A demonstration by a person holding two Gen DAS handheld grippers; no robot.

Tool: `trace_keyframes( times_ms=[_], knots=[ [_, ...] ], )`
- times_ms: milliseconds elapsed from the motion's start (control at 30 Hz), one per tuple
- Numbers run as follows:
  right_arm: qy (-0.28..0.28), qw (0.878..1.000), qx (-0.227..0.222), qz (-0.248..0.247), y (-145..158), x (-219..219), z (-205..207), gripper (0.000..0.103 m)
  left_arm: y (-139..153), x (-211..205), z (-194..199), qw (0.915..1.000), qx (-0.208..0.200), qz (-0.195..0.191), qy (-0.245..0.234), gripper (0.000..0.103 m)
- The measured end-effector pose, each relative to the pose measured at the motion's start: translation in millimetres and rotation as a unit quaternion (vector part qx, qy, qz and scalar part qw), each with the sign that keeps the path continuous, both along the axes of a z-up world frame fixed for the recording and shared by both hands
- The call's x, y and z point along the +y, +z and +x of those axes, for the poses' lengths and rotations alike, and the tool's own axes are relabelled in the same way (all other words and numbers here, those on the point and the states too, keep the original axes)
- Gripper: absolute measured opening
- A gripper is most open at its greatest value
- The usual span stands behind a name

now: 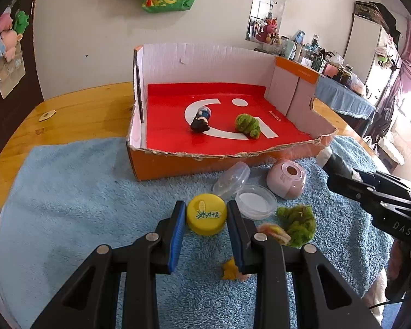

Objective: Organize objects
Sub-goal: 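Carry the yellow lid and the black-and-white plush into the box with both grippers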

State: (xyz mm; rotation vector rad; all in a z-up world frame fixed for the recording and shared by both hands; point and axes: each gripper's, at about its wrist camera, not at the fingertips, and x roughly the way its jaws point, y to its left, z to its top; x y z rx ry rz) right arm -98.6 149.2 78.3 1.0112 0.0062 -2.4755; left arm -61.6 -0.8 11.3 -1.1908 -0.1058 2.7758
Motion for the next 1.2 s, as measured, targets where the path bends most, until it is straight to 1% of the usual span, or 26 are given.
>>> trace_keyframes(
  times_ms=[267, 333, 367, 400, 467, 600, 700, 967, 1200],
  knots=[
    [0.004, 1.0, -0.01, 0.004, -5.1, -1.0, -0.8, 0.032, -1.0, -0.1, -1.9, 1.0, -0.006, -0.008, 0.003, 0.032],
    [0.003, 1.0, -0.014, 0.006, -7.4, -0.5, -1.7, 0.032, 0.1, -0.8, -1.4, 0.9997, -0.001, -0.022, 0.014, 0.032],
    [0.003, 1.0, -0.016, 0.007, -9.0, 0.1, -2.1, 0.032, 2.1, -2.7, -0.8, 0.9991, 0.005, -0.035, 0.024, 0.032],
    [0.002, 1.0, -0.019, 0.007, -10.5, 0.5, -2.8, 0.032, 3.6, -5.3, -0.8, 0.9989, 0.008, -0.037, 0.028, 0.032],
    [0.0, 1.0, -0.023, 0.006, -13.2, 1.5, -3.9, 0.032, 7.0, -14.1, -1.4, 0.9992, 0.008, -0.024, 0.032, 0.032],
    [0.003, 1.0, -0.019, 0.005, -11.0, -0.3, -3.1, 0.032, 11.0, -20.5, -1.9, 0.9989, 0.014, -0.022, 0.039, 0.032],
    [0.005, 1.0, -0.012, 0.006, -6.3, -1.5, -2.1, 0.032, 13.0, -19.2, -2.9, 0.9993, 0.016, -0.014, 0.033, 0.032],
    [0.009, 1.0, -0.01, -0.001, -1.1, -2.1, -2.6, 0.032, 14.9, -13.5, -4.8, 0.9996, 0.018, -0.01, 0.021, 0.032],
    [0.018, 1.0, 0.005, -0.008, 12.7, -5.9, -3.8, 0.032, 25.3, -8.9, -12.3, 0.9995, 0.029, -0.001, 0.01, 0.032]
  ],
)
